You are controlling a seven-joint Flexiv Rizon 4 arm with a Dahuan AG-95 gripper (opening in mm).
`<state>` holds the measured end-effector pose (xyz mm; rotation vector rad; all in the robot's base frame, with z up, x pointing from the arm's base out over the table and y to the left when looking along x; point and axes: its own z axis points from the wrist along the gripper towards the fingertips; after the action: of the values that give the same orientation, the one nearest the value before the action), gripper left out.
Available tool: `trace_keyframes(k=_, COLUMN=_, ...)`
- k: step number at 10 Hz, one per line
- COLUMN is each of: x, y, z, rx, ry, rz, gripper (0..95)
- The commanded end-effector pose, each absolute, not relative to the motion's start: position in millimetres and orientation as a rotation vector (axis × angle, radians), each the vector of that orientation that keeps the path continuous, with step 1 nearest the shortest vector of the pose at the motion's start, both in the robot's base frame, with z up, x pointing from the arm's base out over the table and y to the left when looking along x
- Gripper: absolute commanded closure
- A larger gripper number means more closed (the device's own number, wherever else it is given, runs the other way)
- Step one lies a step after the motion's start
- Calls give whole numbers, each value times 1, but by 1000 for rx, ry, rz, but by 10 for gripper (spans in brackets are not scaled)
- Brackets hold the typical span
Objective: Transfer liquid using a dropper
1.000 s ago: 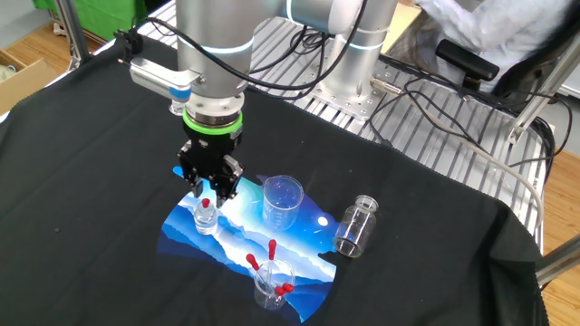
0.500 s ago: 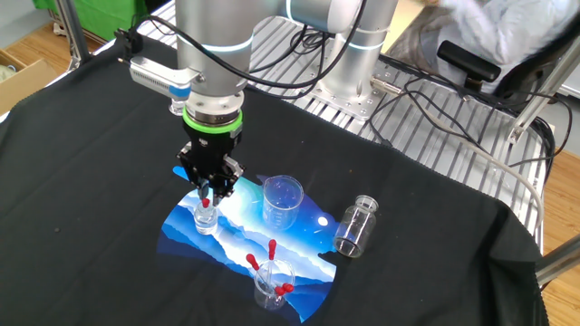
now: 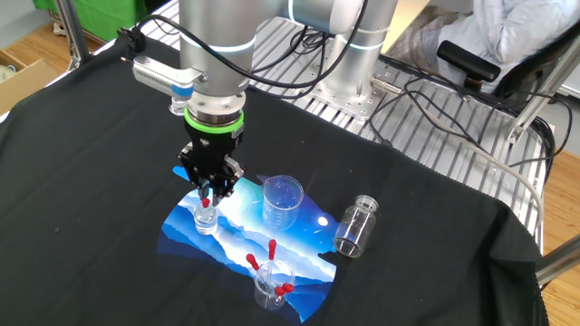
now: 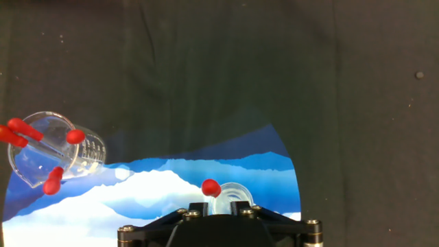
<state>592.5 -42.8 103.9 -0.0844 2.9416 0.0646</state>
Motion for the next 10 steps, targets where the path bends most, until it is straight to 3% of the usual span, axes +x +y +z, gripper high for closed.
trace_keyframes(k=1, x=593, y=-43, z=104, rx=-89, ry=2940, rz=62, gripper=950)
trace_keyframes(k=8, x=593, y=-43, z=103, rx=-79, ry=2934, rz=54, gripper=950)
trace_keyframes(k=10, x=592, y=-43, z=101, rx=-40, ry=2923, rz=40, gripper=570)
